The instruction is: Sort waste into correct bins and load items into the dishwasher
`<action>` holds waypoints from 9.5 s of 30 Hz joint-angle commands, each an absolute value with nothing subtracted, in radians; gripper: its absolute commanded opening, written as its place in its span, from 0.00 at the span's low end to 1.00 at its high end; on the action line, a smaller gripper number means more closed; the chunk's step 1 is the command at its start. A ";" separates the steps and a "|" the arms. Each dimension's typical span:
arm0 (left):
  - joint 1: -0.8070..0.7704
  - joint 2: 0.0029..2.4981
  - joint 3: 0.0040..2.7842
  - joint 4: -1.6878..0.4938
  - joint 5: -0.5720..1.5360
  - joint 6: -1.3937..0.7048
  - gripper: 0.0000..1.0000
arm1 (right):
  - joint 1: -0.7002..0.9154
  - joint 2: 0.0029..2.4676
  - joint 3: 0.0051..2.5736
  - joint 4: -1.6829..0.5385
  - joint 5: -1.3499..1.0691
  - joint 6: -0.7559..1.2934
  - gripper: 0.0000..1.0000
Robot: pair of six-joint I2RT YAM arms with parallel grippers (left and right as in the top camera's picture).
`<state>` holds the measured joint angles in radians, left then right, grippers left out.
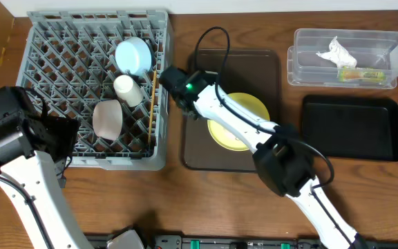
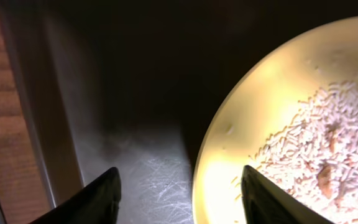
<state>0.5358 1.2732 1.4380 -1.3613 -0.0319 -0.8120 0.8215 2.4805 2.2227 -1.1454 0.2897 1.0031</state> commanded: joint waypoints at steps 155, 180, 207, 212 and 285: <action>0.540 1.267 1.448 -1.365 -0.037 -0.817 0.98 | 0.523 2.260 2.552 -1.699 0.407 0.802 0.02; 0.540 1.267 1.448 -1.365 -0.037 -0.817 0.98 | 0.014 2.255 2.354 -1.699 0.004 0.690 0.02; 0.540 1.267 1.448 -1.365 -0.037 -0.817 0.98 | -0.227 2.253 2.285 -1.699 -0.663 0.272 0.02; 0.540 1.267 1.448 -1.365 -0.037 -0.817 0.98 | -0.251 2.249 2.285 -1.699 -0.711 0.266 0.01; 0.540 1.267 1.448 -1.365 -0.037 -0.817 0.98 | -0.535 2.119 1.998 -1.700 -1.138 0.199 0.02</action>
<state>0.5358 1.2732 1.4380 -1.3609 -0.0319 -0.8120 -0.5125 2.1246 2.0037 -1.6581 -1.1049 0.2146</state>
